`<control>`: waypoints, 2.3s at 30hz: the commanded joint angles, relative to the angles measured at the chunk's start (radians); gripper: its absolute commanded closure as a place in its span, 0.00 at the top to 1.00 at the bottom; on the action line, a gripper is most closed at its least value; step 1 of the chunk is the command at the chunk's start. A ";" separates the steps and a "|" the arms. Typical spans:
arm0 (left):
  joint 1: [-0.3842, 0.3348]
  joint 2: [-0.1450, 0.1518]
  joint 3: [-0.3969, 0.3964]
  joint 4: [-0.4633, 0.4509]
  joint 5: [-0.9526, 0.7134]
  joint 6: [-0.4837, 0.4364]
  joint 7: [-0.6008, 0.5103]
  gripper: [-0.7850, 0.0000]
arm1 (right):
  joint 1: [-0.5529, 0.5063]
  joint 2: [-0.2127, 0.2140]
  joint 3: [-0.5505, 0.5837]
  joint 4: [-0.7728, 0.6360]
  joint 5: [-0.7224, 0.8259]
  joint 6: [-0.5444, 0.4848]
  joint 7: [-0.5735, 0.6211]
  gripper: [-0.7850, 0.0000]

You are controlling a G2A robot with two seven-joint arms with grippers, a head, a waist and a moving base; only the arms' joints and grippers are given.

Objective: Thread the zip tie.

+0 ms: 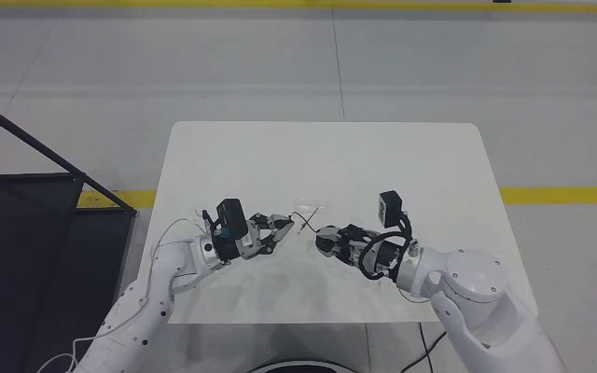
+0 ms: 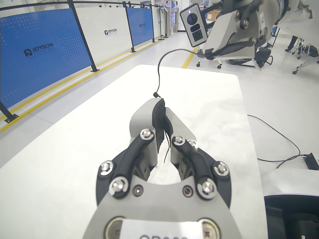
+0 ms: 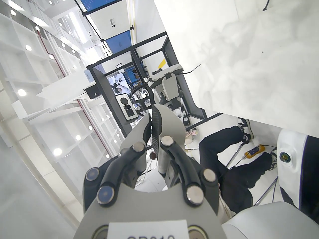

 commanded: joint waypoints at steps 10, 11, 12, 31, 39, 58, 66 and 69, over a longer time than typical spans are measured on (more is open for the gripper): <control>0.000 0.000 0.000 0.000 0.000 0.000 0.000 0.00 | 0.034 0.000 -0.023 0.008 -0.024 0.043 0.009 0.00; 0.000 0.000 0.000 0.000 0.000 0.000 0.000 0.00 | 0.035 0.000 -0.024 0.008 -0.026 0.045 0.010 0.00; 0.000 0.000 0.000 0.000 0.000 0.000 0.000 0.00 | 0.035 0.001 -0.024 0.008 -0.027 0.046 0.011 0.00; 0.017 0.000 -0.012 -0.032 -0.031 0.046 -0.016 0.00 | 0.046 0.011 -0.034 -0.003 -0.091 0.084 0.040 0.00; 0.019 0.000 -0.013 -0.037 -0.025 0.053 -0.009 0.00 | 0.052 0.014 -0.044 -0.004 -0.116 0.092 0.053 0.00; 0.020 0.002 -0.006 -0.032 0.030 0.041 0.039 0.00 | 0.057 0.011 -0.048 0.008 -0.087 0.088 0.029 0.00; 0.024 0.001 -0.010 -0.028 0.012 0.061 0.055 0.00 | 0.062 0.011 -0.047 0.011 -0.074 0.094 0.035 0.55; 0.025 0.001 -0.012 -0.030 0.007 0.067 0.058 0.00 | 0.060 0.011 -0.037 0.014 -0.056 0.089 0.042 0.94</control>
